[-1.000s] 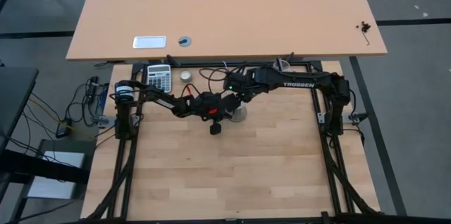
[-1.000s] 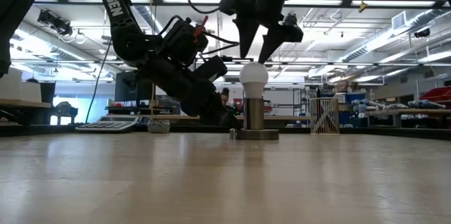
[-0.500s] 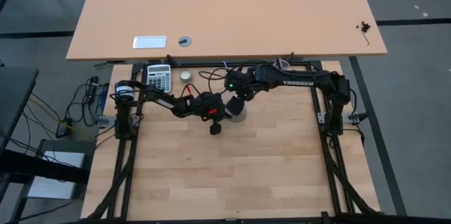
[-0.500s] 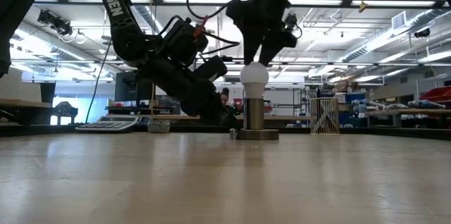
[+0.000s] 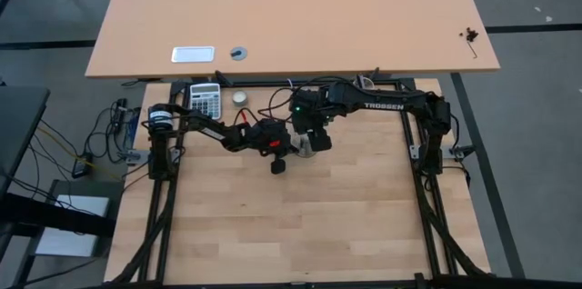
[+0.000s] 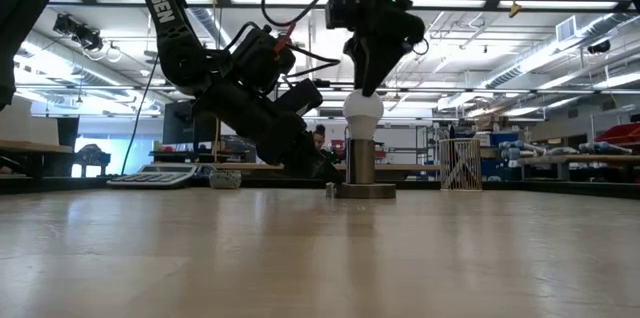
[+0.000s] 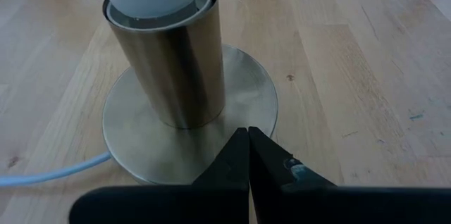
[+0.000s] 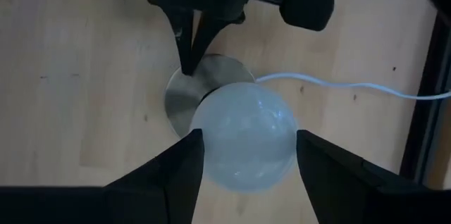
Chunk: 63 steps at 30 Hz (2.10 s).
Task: Screw lightbulb
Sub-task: Remove the lightbulb from the lamp
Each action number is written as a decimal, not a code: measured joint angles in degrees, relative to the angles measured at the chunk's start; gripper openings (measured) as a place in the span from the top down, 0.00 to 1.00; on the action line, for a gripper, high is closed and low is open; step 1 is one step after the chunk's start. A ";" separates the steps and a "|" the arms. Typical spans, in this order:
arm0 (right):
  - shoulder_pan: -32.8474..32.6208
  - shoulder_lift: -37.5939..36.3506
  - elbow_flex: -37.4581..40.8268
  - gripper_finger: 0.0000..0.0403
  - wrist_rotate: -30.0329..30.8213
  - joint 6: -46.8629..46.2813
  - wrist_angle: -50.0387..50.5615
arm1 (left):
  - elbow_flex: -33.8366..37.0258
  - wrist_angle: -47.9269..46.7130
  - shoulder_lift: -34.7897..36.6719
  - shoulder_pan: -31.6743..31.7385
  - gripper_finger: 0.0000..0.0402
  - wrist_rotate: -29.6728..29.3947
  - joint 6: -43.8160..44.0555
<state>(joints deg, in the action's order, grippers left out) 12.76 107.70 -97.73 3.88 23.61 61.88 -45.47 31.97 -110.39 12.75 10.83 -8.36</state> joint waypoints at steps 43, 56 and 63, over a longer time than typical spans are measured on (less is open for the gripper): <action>-2.51 -0.06 0.00 0.44 3.30 -28.32 -0.08 | 0.00 -0.18 0.02 -0.02 1.00 -0.01 0.02; -2.25 0.08 -2.11 0.43 6.81 -9.69 2.65 | 0.00 -0.29 0.00 -0.02 1.00 -0.02 -0.26; -4.04 0.08 -4.23 0.44 8.05 -30.30 2.46 | 0.00 -0.28 0.01 -0.02 1.00 -0.02 -0.28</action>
<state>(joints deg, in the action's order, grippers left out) 8.72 107.79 -101.96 11.93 -6.69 64.34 -45.47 31.69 -110.38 12.73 10.81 -8.64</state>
